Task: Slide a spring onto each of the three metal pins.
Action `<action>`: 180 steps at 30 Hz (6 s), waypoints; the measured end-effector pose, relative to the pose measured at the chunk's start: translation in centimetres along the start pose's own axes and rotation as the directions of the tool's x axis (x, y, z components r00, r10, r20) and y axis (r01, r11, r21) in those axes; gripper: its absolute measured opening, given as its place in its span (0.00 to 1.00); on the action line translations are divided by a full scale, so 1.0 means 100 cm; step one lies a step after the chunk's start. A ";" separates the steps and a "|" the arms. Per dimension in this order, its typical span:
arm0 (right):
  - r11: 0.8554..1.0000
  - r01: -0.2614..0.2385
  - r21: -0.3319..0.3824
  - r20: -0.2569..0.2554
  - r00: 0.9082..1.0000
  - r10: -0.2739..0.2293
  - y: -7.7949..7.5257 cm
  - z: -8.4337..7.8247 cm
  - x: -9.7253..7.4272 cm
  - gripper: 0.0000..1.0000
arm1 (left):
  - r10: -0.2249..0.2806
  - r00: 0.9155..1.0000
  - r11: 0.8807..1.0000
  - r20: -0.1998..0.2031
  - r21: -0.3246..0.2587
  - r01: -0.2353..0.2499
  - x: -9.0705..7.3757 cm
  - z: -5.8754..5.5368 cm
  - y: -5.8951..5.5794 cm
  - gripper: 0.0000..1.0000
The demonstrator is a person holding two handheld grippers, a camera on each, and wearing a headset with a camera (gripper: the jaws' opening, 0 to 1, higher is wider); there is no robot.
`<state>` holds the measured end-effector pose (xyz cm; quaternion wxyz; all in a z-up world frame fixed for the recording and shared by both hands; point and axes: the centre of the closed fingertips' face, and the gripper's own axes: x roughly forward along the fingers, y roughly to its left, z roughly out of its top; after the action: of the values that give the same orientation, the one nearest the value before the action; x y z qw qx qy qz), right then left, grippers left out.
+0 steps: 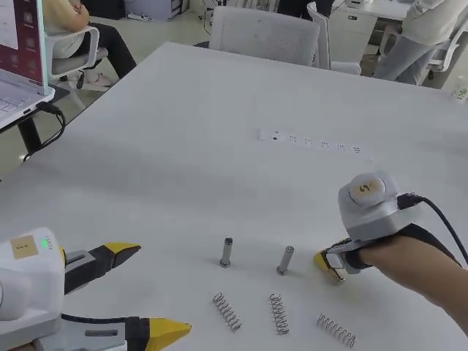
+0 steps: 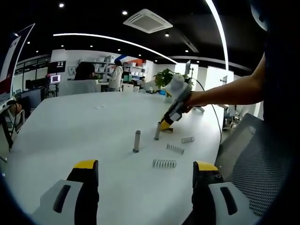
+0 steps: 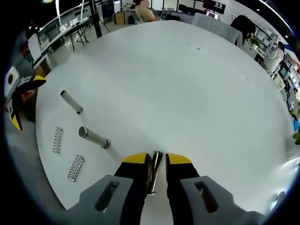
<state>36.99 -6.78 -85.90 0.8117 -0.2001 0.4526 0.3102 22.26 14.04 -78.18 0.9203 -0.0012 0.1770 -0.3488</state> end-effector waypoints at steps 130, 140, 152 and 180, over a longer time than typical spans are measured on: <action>0.999 0.007 0.043 0.295 0.955 -0.020 0.011 0.001 -0.054 0.05 | -0.040 0.999 0.998 -0.014 0.047 0.040 0.002 0.010 -0.010 0.73; 0.999 0.002 0.045 0.299 0.954 -0.015 0.011 -0.002 -0.058 0.05 | -0.045 0.999 0.998 -0.014 0.051 0.046 0.004 0.012 -0.011 0.73; 1.000 0.004 0.022 0.293 0.956 -0.010 0.013 -0.003 -0.058 0.07 | -0.047 0.999 0.998 -0.015 0.051 0.048 0.004 0.011 -0.012 0.73; 0.999 0.027 0.021 0.286 0.958 -0.032 0.005 -0.017 -0.070 0.16 | -0.053 0.998 0.997 -0.013 0.048 0.054 0.009 0.010 -0.015 0.73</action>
<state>32.78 -9.74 -80.76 0.8748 -0.1531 0.3300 0.3200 22.27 12.19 -77.36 0.9093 0.0183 0.1736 -0.3776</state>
